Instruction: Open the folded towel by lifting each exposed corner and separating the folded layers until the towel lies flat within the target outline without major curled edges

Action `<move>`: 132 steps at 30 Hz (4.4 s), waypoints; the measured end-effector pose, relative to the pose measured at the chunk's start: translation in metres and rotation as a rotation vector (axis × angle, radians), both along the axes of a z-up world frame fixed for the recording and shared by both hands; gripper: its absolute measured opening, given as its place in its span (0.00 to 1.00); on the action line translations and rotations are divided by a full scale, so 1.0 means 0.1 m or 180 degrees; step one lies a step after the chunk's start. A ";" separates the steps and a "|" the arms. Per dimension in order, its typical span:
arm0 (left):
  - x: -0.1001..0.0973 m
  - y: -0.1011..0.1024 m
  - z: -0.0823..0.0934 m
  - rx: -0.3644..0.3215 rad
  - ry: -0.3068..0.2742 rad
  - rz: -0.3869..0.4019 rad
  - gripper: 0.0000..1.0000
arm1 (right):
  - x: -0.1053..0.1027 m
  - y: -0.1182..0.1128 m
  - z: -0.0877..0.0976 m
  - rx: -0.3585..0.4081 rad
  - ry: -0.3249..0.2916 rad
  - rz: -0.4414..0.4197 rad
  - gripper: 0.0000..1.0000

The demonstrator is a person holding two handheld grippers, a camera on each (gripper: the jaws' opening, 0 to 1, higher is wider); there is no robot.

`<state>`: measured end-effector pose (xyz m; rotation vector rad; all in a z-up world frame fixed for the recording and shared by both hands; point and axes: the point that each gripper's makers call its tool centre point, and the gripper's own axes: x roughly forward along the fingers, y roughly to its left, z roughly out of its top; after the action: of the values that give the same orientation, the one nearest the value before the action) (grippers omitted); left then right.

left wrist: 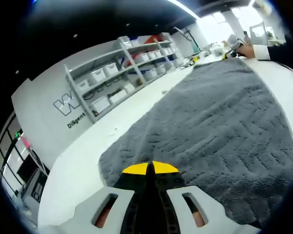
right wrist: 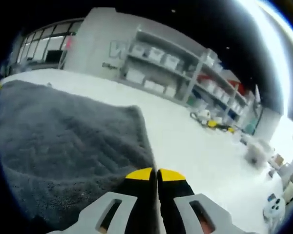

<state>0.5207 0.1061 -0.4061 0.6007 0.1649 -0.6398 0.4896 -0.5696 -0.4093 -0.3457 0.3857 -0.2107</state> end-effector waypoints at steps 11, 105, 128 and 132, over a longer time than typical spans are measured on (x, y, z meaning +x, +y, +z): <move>0.00 0.00 0.00 0.0010 -0.0004 0.0002 0.01 | -0.06 0.07 0.15 0.0242 -0.0275 0.0050 0.00; 0.02 0.01 0.20 -0.0802 0.0167 0.0026 0.01 | -0.87 0.30 0.24 0.0643 -0.0584 -0.0036 0.05; -0.32 0.37 0.35 -0.1493 0.0489 0.0501 0.19 | -0.76 0.82 0.31 0.0805 -0.0588 0.0692 0.26; -0.49 0.45 0.40 -0.1646 0.0472 0.0560 0.20 | -0.78 0.87 0.46 0.0793 -0.0810 0.0759 0.26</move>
<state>0.4720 0.1507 -0.3657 0.0391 0.1800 -0.5274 0.4116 -0.4830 -0.3631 -0.1146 0.1149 0.0281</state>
